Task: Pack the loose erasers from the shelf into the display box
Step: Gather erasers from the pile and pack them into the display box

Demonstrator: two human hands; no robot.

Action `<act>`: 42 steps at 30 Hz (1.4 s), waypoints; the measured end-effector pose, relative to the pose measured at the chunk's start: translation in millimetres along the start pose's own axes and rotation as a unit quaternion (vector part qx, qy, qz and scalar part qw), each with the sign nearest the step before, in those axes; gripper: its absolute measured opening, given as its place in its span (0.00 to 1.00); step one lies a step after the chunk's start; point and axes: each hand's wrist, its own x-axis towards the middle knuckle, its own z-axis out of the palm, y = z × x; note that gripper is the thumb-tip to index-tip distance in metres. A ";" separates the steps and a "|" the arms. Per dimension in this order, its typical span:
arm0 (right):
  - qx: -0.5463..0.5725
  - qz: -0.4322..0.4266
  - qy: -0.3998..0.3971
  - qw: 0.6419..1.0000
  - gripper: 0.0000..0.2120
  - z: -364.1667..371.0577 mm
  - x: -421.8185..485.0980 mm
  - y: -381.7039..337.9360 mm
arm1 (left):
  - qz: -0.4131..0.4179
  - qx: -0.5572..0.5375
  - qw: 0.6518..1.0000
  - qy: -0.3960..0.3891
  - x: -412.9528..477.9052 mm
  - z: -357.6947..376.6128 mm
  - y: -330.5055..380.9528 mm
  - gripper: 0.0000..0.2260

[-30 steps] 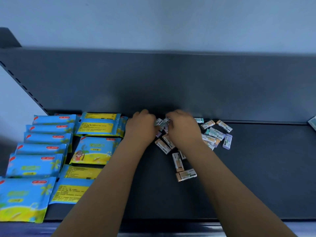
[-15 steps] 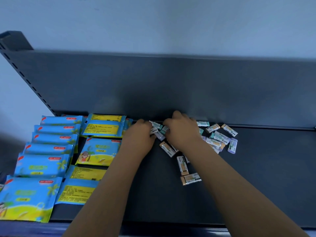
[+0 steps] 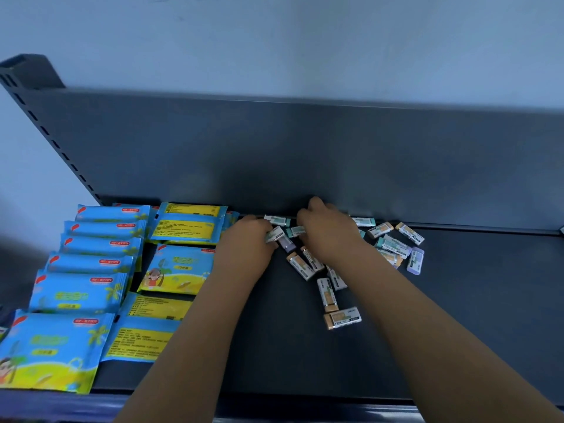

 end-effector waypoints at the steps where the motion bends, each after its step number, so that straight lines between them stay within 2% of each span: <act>1: 0.004 -0.004 0.008 1.000 0.10 0.4 -0.7 0.7 | -0.003 -0.003 1.000 0.000 -0.8 -1.1 0.7 0.06; 6: 0.030 -0.025 0.066 0.997 0.11 0.1 -6.5 2.9 | -0.002 -0.017 1.000 0.010 -5.5 -6.4 3.7 0.08; 9: 0.098 -0.025 0.101 0.990 0.10 -4.1 -11.3 3.7 | 0.007 -0.048 0.999 0.016 -7.7 -12.1 3.9 0.05; 13: 0.179 -0.026 0.118 0.976 0.08 -11.6 -25.4 7.2 | 0.020 -0.086 0.996 0.032 -8.9 -21.8 4.3 0.07; 19: 0.196 -0.044 0.139 0.970 0.09 -9.7 -43.3 24.1 | 0.073 -0.067 0.995 0.024 -8.0 -23.7 14.3 0.14; 26: 0.208 -0.033 0.155 0.965 0.11 -14.8 -63.3 65.6 | 0.109 -0.072 0.991 0.026 -5.0 -18.5 47.2 0.15; 31: 0.178 0.001 0.171 0.969 0.07 -27.4 -82.8 109.1 | 0.088 -0.118 0.989 0.017 -2.8 0.3 92.1 0.15; 42: 0.209 0.001 0.157 0.965 0.04 -34.7 -162.3 257.5 | 0.067 -0.084 0.992 0.065 -21.0 77.3 257.3 0.14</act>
